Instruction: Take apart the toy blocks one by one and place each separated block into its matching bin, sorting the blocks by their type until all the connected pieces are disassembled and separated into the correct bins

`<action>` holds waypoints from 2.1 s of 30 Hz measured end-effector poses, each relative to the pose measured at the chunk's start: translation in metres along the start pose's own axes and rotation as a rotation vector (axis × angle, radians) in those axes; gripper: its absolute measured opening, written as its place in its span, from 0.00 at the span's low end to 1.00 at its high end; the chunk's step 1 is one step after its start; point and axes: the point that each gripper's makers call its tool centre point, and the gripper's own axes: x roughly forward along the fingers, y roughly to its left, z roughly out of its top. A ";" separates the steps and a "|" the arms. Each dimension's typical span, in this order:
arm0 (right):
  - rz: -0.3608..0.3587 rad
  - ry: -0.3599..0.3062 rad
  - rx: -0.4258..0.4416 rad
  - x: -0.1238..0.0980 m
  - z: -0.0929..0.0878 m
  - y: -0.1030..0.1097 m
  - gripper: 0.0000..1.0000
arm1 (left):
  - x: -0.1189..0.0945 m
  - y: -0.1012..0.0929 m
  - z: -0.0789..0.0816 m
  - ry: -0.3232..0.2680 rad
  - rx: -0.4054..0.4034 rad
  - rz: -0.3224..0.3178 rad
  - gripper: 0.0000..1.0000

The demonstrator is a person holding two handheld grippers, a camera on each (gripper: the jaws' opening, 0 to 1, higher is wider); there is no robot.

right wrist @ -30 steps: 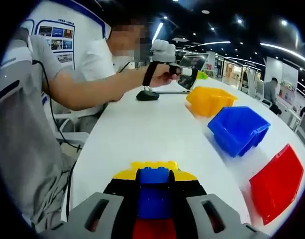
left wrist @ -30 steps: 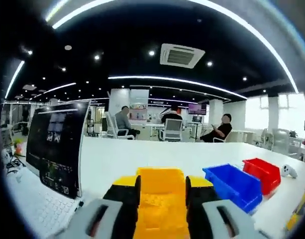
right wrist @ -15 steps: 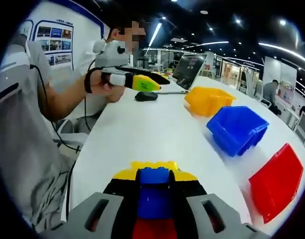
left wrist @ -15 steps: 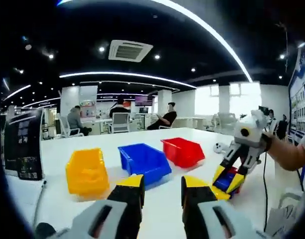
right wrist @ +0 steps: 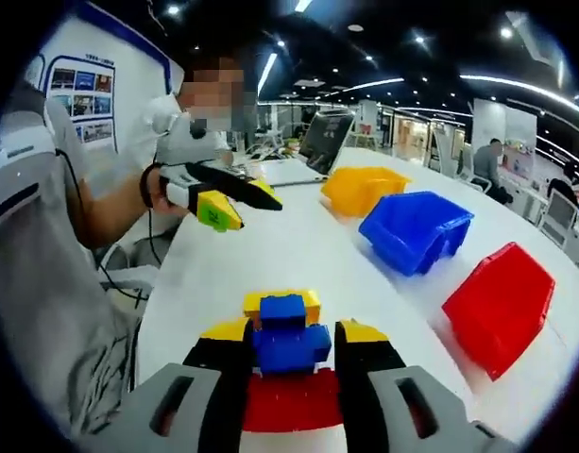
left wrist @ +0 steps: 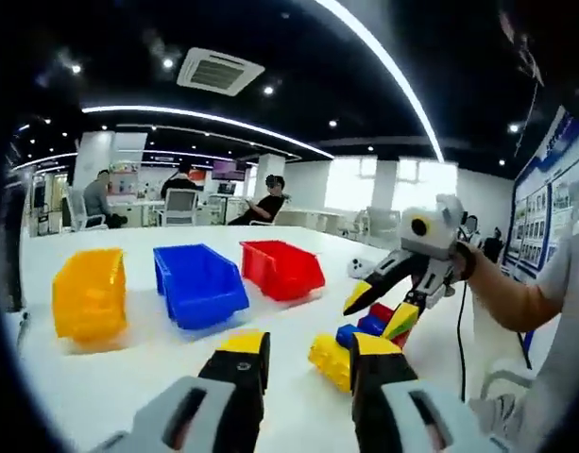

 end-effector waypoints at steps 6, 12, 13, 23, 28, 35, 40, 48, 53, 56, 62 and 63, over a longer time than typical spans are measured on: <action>0.025 0.006 -0.019 0.015 0.001 0.005 0.35 | 0.026 -0.026 -0.041 0.107 0.066 0.067 0.42; 0.018 0.024 -0.049 0.023 0.000 0.002 0.33 | 0.034 -0.038 -0.057 0.093 0.000 0.095 0.43; 0.020 0.025 -0.052 0.024 0.000 0.003 0.32 | 0.034 -0.038 -0.057 0.090 -0.004 0.101 0.42; 0.012 0.058 -0.087 0.027 -0.003 0.006 0.27 | 0.043 -0.037 -0.058 0.071 0.019 0.164 0.32; 0.020 0.067 -0.083 0.027 -0.004 0.006 0.26 | 0.042 -0.026 -0.057 0.091 0.070 0.242 0.22; 0.026 0.067 -0.087 0.027 -0.002 0.007 0.26 | 0.045 -0.022 -0.055 0.088 0.103 0.190 0.20; 0.030 0.065 -0.092 0.028 -0.001 0.008 0.26 | 0.042 -0.023 -0.055 0.090 0.120 0.174 0.19; 0.033 0.063 -0.088 0.028 -0.001 0.008 0.26 | 0.036 -0.013 -0.052 0.081 0.168 0.203 0.19; 0.029 0.060 -0.085 0.026 -0.002 0.006 0.26 | 0.024 -0.005 -0.049 0.073 0.172 0.198 0.19; 0.027 0.058 -0.084 0.026 -0.002 0.006 0.26 | 0.014 0.005 -0.041 0.050 0.171 0.224 0.19; 0.023 0.056 -0.083 0.027 -0.002 0.006 0.26 | -0.013 0.054 -0.003 -0.029 0.184 0.342 0.19; 0.024 0.058 -0.083 0.027 -0.002 0.006 0.26 | -0.020 0.066 0.005 -0.042 0.187 0.374 0.19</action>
